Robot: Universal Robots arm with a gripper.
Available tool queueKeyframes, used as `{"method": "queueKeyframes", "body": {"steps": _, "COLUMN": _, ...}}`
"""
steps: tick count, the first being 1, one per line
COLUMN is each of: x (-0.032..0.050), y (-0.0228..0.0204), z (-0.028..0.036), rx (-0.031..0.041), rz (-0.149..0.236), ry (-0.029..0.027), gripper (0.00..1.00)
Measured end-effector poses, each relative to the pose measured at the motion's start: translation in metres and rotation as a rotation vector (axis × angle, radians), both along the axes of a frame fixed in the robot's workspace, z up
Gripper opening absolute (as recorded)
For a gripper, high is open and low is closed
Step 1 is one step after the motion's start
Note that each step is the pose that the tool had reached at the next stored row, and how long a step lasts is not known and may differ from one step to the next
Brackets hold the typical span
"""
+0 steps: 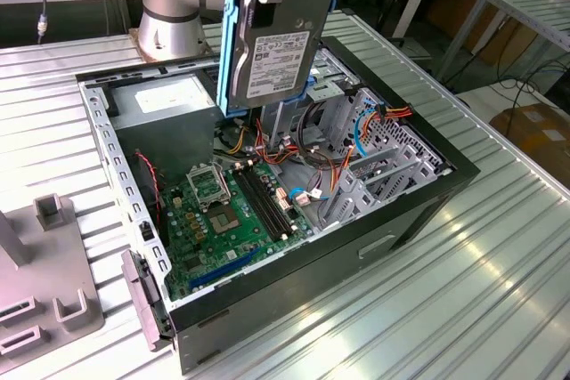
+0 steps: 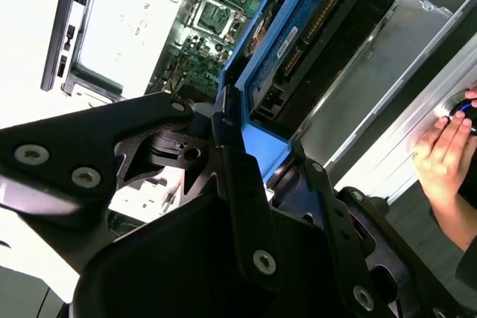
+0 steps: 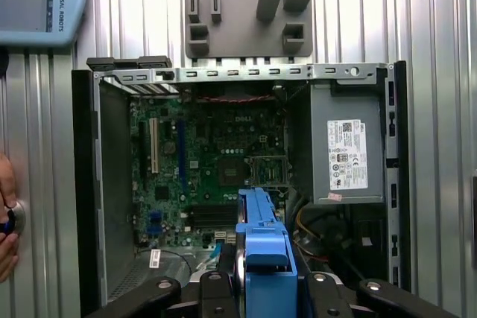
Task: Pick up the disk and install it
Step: 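Insert the disk into the insertion slot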
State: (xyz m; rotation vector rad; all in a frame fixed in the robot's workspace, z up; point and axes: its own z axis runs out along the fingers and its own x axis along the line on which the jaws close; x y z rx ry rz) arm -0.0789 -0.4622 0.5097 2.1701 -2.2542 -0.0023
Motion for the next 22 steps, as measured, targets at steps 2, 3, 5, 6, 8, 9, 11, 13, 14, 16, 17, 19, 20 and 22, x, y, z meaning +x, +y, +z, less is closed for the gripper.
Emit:
{"method": "queueKeyframes", "body": {"steps": 2, "x": 0.0042, "y": 0.0000, "z": 0.0000, "rx": -0.0001, "rz": 0.000, "ry": 0.0000, "gripper": 0.37}}
{"method": "queueKeyframes", "body": {"steps": 3, "x": 0.0056, "y": 0.0000, "z": -0.0001, "rx": 0.0001, "rz": 0.000, "ry": 0.0000, "gripper": 0.37}}
{"method": "queueKeyframes", "body": {"steps": 5, "x": 0.0086, "y": 0.0000, "z": -0.0001, "rx": 0.0000, "rz": 0.000, "ry": 0.0000, "gripper": 0.37}}
{"method": "queueKeyframes", "body": {"steps": 6, "x": 0.0109, "y": 0.0000, "z": -0.0001, "rx": 0.0001, "rz": 0.000, "ry": 0.0000, "gripper": 0.37}}
{"method": "queueKeyframes", "body": {"steps": 8, "x": 0.0134, "y": 0.0000, "z": -0.0001, "rx": 0.0001, "rz": 0.000, "ry": 0.0000, "gripper": 0.37}}
{"method": "queueKeyframes", "body": {"steps": 9, "x": 0.0145, "y": 0.0000, "z": -0.0001, "rx": 0.0000, "rz": 0.000, "ry": 0.0000, "gripper": 0.37}}
{"method": "queueKeyframes", "body": {"steps": 11, "x": 0.0162, "y": -0.0005, "z": -0.0001, "rx": 0.0001, "rz": 0.000, "ry": 0.0000, "gripper": 0.37}}
{"method": "queueKeyframes", "body": {"steps": 13, "x": 0.0164, "y": -0.0026, "z": -0.0002, "rx": 0.0001, "rz": 0.000, "ry": 0.0000, "gripper": 0.37}}
{"method": "queueKeyframes", "body": {"steps": 14, "x": 0.0164, "y": -0.0039, "z": -0.0003, "rx": 0.0002, "rz": 0.000, "ry": -0.0001, "gripper": 0.37}}
{"method": "queueKeyframes", "body": {"steps": 16, "x": 0.0164, "y": -0.0082, "z": -0.0004, "rx": 0.0001, "rz": 0.000, "ry": -0.0001, "gripper": 0.37}}
{"method": "queueKeyframes", "body": {"steps": 17, "x": 0.0164, "y": -0.0112, "z": -0.0004, "rx": 0.0000, "rz": 0.000, "ry": 0.0001, "gripper": 0.37}}
{"method": "queueKeyframes", "body": {"steps": 19, "x": 0.0171, "y": -0.0166, "z": -0.0008, "rx": 0.0000, "rz": 0.000, "ry": 0.0000, "gripper": 0.37}}
{"method": "queueKeyframes", "body": {"steps": 20, "x": 0.0179, "y": -0.0192, "z": -0.0012, "rx": 0.0001, "rz": 0.000, "ry": 0.0000, "gripper": 0.37}}
{"method": "queueKeyframes", "body": {"steps": 22, "x": 0.0202, "y": -0.0223, "z": -0.0018, "rx": 0.0001, "rz": 0.000, "ry": 0.0001, "gripper": 0.37}}
